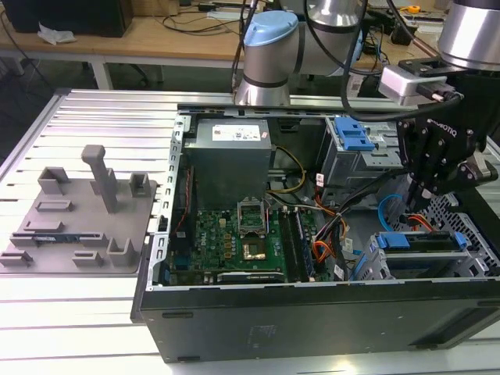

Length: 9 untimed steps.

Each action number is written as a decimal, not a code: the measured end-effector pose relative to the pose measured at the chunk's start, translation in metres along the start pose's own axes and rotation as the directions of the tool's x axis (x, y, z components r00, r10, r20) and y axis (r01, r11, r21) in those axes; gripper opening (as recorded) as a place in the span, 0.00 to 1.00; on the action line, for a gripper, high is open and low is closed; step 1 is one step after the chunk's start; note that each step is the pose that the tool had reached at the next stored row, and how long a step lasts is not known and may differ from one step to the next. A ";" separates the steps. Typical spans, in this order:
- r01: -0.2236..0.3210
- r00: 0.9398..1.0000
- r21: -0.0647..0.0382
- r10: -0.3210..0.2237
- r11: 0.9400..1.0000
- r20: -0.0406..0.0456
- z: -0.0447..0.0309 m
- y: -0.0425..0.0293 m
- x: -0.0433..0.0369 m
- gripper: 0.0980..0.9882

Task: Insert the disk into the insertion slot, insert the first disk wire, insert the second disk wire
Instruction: 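Insert the second disk wire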

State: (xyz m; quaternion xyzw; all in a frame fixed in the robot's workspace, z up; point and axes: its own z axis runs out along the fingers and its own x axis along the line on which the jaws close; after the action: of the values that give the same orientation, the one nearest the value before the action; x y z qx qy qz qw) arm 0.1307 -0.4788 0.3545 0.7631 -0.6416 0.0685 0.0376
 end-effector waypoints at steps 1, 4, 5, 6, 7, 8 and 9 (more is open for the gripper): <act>-0.001 1.000 0.001 0.001 1.000 0.008 0.0002 -0.0001 0.0014 0.07; -0.003 1.000 0.000 0.003 1.000 0.024 0.0009 -0.0005 0.0049 0.07; -0.003 1.000 0.000 0.003 1.000 0.024 0.0009 -0.0004 0.0049 0.07; -0.003 1.000 -0.001 0.003 1.000 0.024 0.0009 -0.0004 0.0050 0.07; -0.003 1.000 -0.001 0.003 1.000 0.024 0.0009 -0.0005 0.0051 0.07; -0.034 0.999 -0.005 0.034 0.999 0.023 0.0009 -0.0005 0.0052 0.07; -0.091 0.996 -0.015 0.092 0.996 0.021 0.0012 -0.0004 0.0051 0.07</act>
State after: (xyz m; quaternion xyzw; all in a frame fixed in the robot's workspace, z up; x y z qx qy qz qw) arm 0.1321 -0.4839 0.3541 0.7333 -0.6767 0.0575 0.0326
